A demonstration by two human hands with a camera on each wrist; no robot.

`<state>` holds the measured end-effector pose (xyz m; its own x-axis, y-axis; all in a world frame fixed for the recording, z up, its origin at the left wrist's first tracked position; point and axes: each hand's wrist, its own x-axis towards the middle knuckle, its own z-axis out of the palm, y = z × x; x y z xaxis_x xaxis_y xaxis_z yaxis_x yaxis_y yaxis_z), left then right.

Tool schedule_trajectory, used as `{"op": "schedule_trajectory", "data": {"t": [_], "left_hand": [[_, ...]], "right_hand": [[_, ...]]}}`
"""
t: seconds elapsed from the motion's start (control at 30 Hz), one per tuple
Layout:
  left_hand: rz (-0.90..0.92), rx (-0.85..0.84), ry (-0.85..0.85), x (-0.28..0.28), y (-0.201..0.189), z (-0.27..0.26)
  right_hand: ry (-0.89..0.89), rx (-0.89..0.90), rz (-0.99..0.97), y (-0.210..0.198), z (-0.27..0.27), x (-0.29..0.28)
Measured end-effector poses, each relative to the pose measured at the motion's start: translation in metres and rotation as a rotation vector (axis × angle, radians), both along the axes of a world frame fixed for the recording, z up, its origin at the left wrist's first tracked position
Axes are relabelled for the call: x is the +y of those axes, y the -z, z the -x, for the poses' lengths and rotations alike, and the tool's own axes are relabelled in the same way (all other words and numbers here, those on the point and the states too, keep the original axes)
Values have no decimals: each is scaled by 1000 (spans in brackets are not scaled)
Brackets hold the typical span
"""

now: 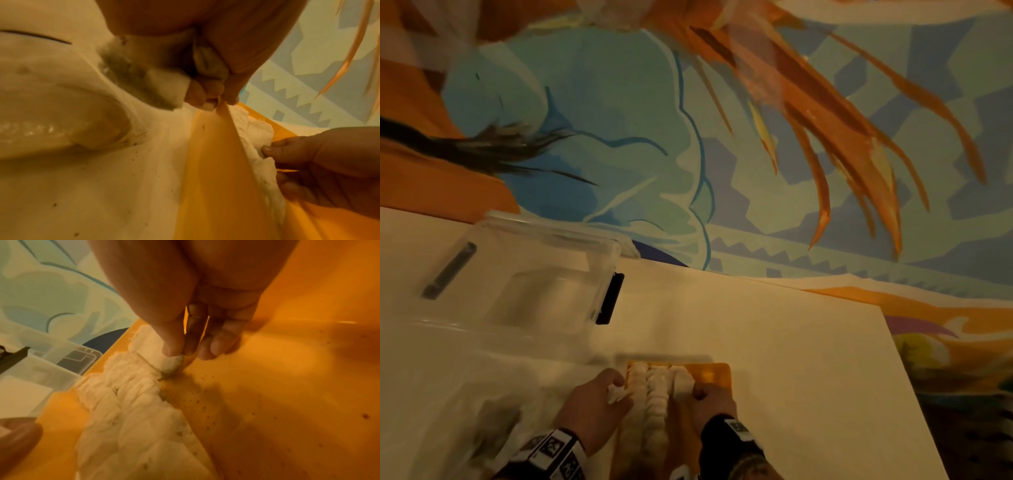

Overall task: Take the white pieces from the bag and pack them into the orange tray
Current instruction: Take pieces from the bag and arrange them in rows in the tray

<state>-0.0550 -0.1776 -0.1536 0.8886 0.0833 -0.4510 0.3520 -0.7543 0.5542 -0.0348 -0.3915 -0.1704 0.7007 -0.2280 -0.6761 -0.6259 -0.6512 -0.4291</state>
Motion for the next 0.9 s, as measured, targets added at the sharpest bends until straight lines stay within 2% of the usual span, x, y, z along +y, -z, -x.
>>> {"op": "schedule_trajectory", "data": {"t": [0.17,0.63,0.9], "left_hand": [[-15,-13,26,3,5,-3],[9,2,9,2,6,-6],[51,7,-46,3,-2,-3]], "right_hand": [[-49,14,5,3,-4,4],[-35,-27,23,12,-4,7],[15,-54,-34,-2,4,8]]}}
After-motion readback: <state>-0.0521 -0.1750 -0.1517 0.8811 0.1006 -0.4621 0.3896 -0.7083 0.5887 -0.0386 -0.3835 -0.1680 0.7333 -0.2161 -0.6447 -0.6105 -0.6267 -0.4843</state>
